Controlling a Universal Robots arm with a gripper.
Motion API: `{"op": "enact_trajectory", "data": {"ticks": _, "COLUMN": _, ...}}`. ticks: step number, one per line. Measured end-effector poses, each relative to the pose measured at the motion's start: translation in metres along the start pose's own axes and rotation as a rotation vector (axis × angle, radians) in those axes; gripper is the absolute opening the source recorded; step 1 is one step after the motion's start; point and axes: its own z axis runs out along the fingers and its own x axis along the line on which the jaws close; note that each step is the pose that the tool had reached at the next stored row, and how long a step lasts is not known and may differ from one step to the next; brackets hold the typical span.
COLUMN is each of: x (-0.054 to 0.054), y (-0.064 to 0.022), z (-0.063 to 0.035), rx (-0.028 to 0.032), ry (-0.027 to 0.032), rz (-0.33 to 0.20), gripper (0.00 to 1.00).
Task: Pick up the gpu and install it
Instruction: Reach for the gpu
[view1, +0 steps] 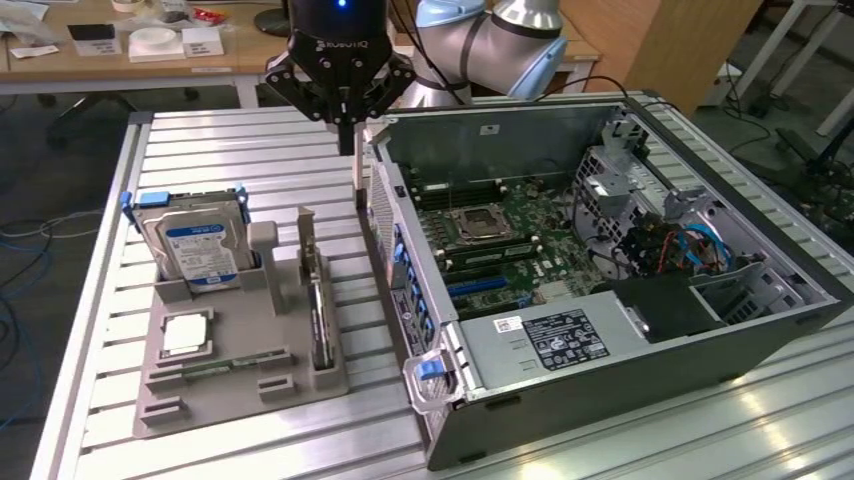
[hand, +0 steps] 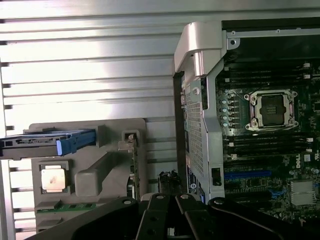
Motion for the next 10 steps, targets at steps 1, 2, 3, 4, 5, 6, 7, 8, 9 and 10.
{"op": "enact_trajectory", "data": {"ticks": 1, "x": 0.0, "y": 0.0, "z": 0.0, "rx": 0.0, "ry": 0.0, "rz": 0.0, "gripper": 0.11}}
{"op": "enact_trajectory", "data": {"ticks": 2, "x": 0.0, "y": 0.0, "z": 0.0, "rx": 0.0, "ry": 0.0, "rz": 0.0, "gripper": 0.11}}
{"op": "enact_trajectory", "data": {"ticks": 3, "x": 0.0002, "y": 0.0, "z": 0.0001, "rx": -0.0001, "ry": -0.0001, "rz": 0.0, "gripper": 0.11}}
{"op": "enact_trajectory", "data": {"ticks": 4, "x": 0.0004, "y": 0.0, "z": 0.0, "rx": 0.0, "ry": -0.0001, "rz": 0.0, "gripper": 0.11}}
{"op": "enact_trajectory", "data": {"ticks": 5, "x": 0.0007, "y": 0.0, "z": 0.0, "rx": 0.0, "ry": 0.0, "rz": 0.0, "gripper": 0.11}}
{"op": "enact_trajectory", "data": {"ticks": 6, "x": 0.0011, "y": -0.0001, "z": 0.0, "rx": 0.0, "ry": 0.0, "rz": 0.0, "gripper": 0.11}}
{"op": "enact_trajectory", "data": {"ticks": 7, "x": 0.0015, "y": -0.0001, "z": -0.0001, "rx": 0.0001, "ry": 0.0, "rz": 0.0, "gripper": 0.11}}
{"op": "enact_trajectory", "data": {"ticks": 8, "x": 0.0019, "y": -0.0001, "z": -0.0001, "rx": 0.0, "ry": 0.0, "rz": 0.0, "gripper": 0.11}}
{"op": "enact_trajectory", "data": {"ticks": 9, "x": 0.0023, "y": -0.0002, "z": -0.0001, "rx": 0.0, "ry": 0.0, "rz": 0.0, "gripper": 0.11}}
{"op": "enact_trajectory", "data": {"ticks": 10, "x": 0.0028, "y": -0.0002, "z": -0.0001, "rx": 0.0001, "ry": 0.0, "rz": 0.0, "gripper": 0.11}}
